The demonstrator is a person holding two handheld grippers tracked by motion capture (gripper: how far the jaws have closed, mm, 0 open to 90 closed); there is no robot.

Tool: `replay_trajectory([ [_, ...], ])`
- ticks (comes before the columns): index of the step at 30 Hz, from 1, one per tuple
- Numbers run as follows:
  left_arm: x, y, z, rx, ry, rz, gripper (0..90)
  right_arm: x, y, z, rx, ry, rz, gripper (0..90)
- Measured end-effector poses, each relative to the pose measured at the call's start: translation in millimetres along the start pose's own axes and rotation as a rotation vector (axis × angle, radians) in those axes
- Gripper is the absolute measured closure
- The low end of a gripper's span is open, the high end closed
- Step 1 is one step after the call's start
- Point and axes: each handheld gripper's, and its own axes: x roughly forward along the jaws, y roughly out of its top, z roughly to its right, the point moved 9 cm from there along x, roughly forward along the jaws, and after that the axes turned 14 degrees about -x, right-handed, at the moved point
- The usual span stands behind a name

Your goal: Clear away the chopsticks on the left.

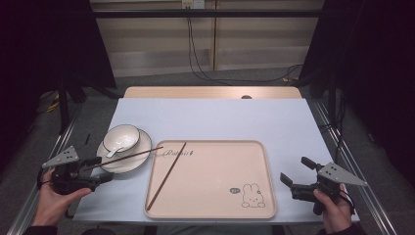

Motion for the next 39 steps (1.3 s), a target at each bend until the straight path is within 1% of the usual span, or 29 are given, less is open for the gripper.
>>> replay_trajectory([
  [1,-1.5,1.6,-5.7,0.003,0.019,0.003,16.8,0.1,0.0,0.1,0.001,-0.001,0.000,3.9],
  [2,-2.6,3.2,-8.3,0.010,0.019,0.011,23.3,0.1,0.0,0.0,0.003,-0.001,0.000,3.9],
  [3,-3.5,4.9,-10.9,0.012,0.029,0.021,23.3,0.1,0.0,-0.2,0.004,0.001,-0.001,3.9],
  [5,-3.3,5.4,-16.6,0.047,0.034,-0.014,31.6,0.4,0.0,0.1,0.003,0.000,0.000,3.9],
  [7,0.1,5.4,-20.8,0.059,0.039,-0.042,38.2,0.5,-0.1,0.1,0.004,0.001,-0.001,3.9],
  [8,2.3,4.9,-23.0,0.065,0.053,-0.054,43.9,0.3,0.0,-0.1,0.002,0.002,0.000,3.9],
  [10,6.5,3.1,-28.3,0.075,0.084,-0.079,47.3,0.2,0.0,0.0,0.000,0.000,-0.001,3.9],
  [11,8.9,2.8,-31.0,0.084,0.085,-0.080,49.3,0.1,0.0,0.1,0.000,-0.001,-0.001,3.9],
  [12,10.2,1.9,-31.8,0.078,0.083,-0.088,50.5,0.0,-0.1,0.0,0.000,0.000,0.000,3.9],
  [13,11.4,1.8,-33.6,0.084,0.092,-0.094,50.7,0.0,-0.1,-0.2,0.002,0.002,-0.001,3.9],
  [14,14.4,1.8,-32.5,0.079,0.080,-0.091,51.0,0.1,-0.1,-0.1,0.003,0.002,-0.001,3.9],
  [15,15.5,0.8,-33.0,0.091,0.080,-0.114,52.2,0.2,-0.1,-0.1,0.002,0.002,-0.001,3.9],
  [17,19.7,1.2,-31.8,0.098,0.071,-0.126,52.3,0.2,0.0,0.1,0.000,0.000,0.000,3.9],
  [18,21.4,1.9,-32.0,0.104,0.085,-0.131,52.8,0.3,-0.2,-0.1,0.001,0.001,-0.002,3.9],
  [19,22.6,2.0,-32.4,0.118,0.079,-0.142,53.0,0.3,-0.2,-0.4,0.002,0.004,-0.002,3.9],
  [20,25.2,1.6,-30.9,0.109,0.071,-0.148,55.5,0.2,-0.3,-0.4,0.000,0.005,-0.003,3.9],
  [21,27.5,1.9,-31.4,0.123,0.080,-0.151,55.5,0.2,-0.3,-0.4,0.000,0.005,-0.003,3.9],
  [22,29.9,0.8,-30.4,0.125,0.070,-0.170,56.8,0.2,-0.2,-0.2,0.002,0.001,-0.001,3.9],
  [23,32.0,0.9,-30.5,0.138,0.071,-0.172,58.8,0.2,-0.3,0.0,0.001,0.001,-0.002,3.9],
  [24,33.8,0.3,-29.7,0.138,0.076,-0.182,58.8,0.2,-0.3,0.0,0.001,0.001,-0.002,3.9],
  [25,35.1,0.7,-29.0,0.145,0.067,-0.191,61.2,0.3,-0.3,-0.4,0.004,0.005,-0.002,3.9],
  [27,39.8,0.5,-27.0,0.154,0.056,-0.197,63.3,0.3,-0.3,-0.3,0.005,0.004,-0.002,3.9],
  [28,40.6,0.0,-26.7,0.153,0.067,-0.203,63.9,0.3,-0.3,-0.6,0.005,0.006,-0.002,3.9],
  [29,41.2,-0.1,-26.0,0.161,0.058,-0.208,65.0,0.3,-0.3,-0.1,0.001,0.003,-0.002,3.9],
  [30,41.1,0.3,-24.3,0.163,0.052,-0.210,67.2,0.2,-0.3,0.0,0.001,0.003,-0.001,3.9],
  [32,40.6,0.9,-23.7,0.173,0.058,-0.209,74.1,0.1,-0.2,-0.2,0.004,0.005,0.000,3.9],
  [36,40.3,-0.8,-19.1,0.179,0.029,-0.223,78.7,0.2,-0.1,-0.2,0.006,0.004,-0.001,3.9],
  [37,40.3,-0.4,-18.8,0.186,0.037,-0.217,80.3,0.2,-0.1,-0.4,0.006,0.006,-0.001,3.9],
  [39,39.6,-1.2,-16.6,0.174,0.027,-0.217,83.7,0.3,-0.2,-0.1,0.006,0.003,-0.001,3.8],
])
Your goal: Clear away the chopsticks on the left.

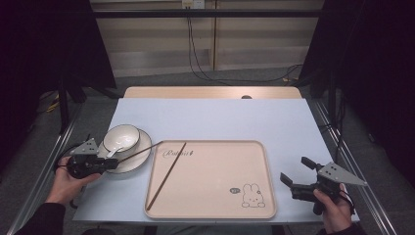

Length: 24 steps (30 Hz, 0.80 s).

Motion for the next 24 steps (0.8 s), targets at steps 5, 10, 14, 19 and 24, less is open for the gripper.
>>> replay_trajectory([
  [5,-0.5,-0.6,2.7,-0.023,-0.011,-0.001,84.4,0.0,0.0,0.8,0.001,-0.003,0.002,3.7],
  [10,-2.1,-0.2,8.1,-0.055,-0.031,-0.010,84.5,0.1,0.0,0.4,-0.001,-0.001,0.001,3.8],
  [14,-2.8,2.9,13.8,-0.091,-0.063,-0.003,84.5,0.0,-0.1,0.8,0.002,-0.004,0.001,3.8],
  [19,-5.2,8.6,21.8,-0.116,-0.088,0.020,84.7,-0.2,0.1,0.5,0.000,-0.002,0.002,3.7],
  [24,-10.3,13.4,29.7,-0.130,-0.100,0.040,84.8,-0.1,0.3,0.2,-0.001,0.000,0.002,3.8],
])
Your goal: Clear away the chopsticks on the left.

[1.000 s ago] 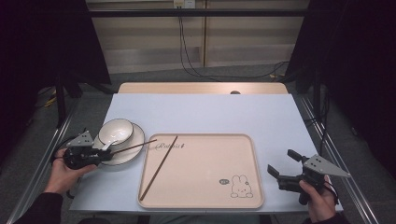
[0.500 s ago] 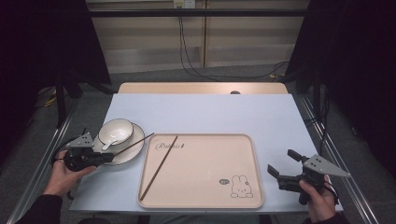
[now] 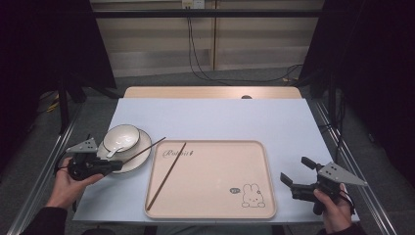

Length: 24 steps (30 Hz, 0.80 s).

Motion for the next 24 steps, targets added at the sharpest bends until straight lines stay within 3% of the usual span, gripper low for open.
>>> replay_trajectory([
  [6,-2.7,1.1,11.1,-0.032,-0.029,0.029,84.8,-1.1,0.1,0.4,0.000,-0.003,0.002,3.8],
  [10,-2.8,-1.6,18.3,-0.046,-0.030,0.019,84.9,-1.1,0.0,0.0,0.002,0.000,0.000,3.8],
  [20,-4.9,10.3,43.4,-0.047,-0.055,0.064,84.9,-1.1,0.2,0.4,0.001,-0.003,0.003,3.8],
  [24,3.3,10.1,49.5,-0.054,-0.030,0.055,84.9,-1.5,0.2,-0.1,0.001,0.000,0.001,3.9],
])
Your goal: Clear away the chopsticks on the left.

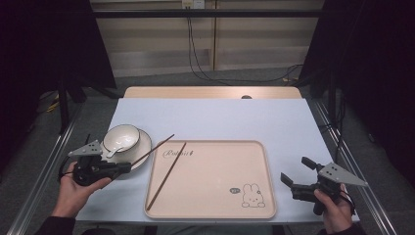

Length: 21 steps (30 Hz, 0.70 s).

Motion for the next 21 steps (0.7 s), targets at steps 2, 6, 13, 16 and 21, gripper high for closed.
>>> replay_trajectory([
  [2,3.3,-0.1,6.2,0.009,-0.019,0.002,84.9,-0.2,-0.1,0.2,0.003,-0.002,-0.001,4.0],
  [6,9.7,0.5,14.3,0.002,-0.023,0.000,84.9,-0.4,-0.3,0.3,0.003,-0.005,-0.002,4.0],
  [13,16.8,2.8,27.1,-0.009,-0.039,0.003,84.9,-0.3,-0.1,-0.4,0.000,0.001,-0.001,4.0],
  [16,19.4,3.8,31.8,-0.019,-0.034,0.003,84.9,-0.2,-0.1,-0.1,0.001,-0.001,0.000,4.0],
  [21,25.7,6.8,44.5,-0.011,-0.014,0.003,84.9,-0.2,-0.2,-0.4,-0.001,0.002,-0.001,4.0],
])
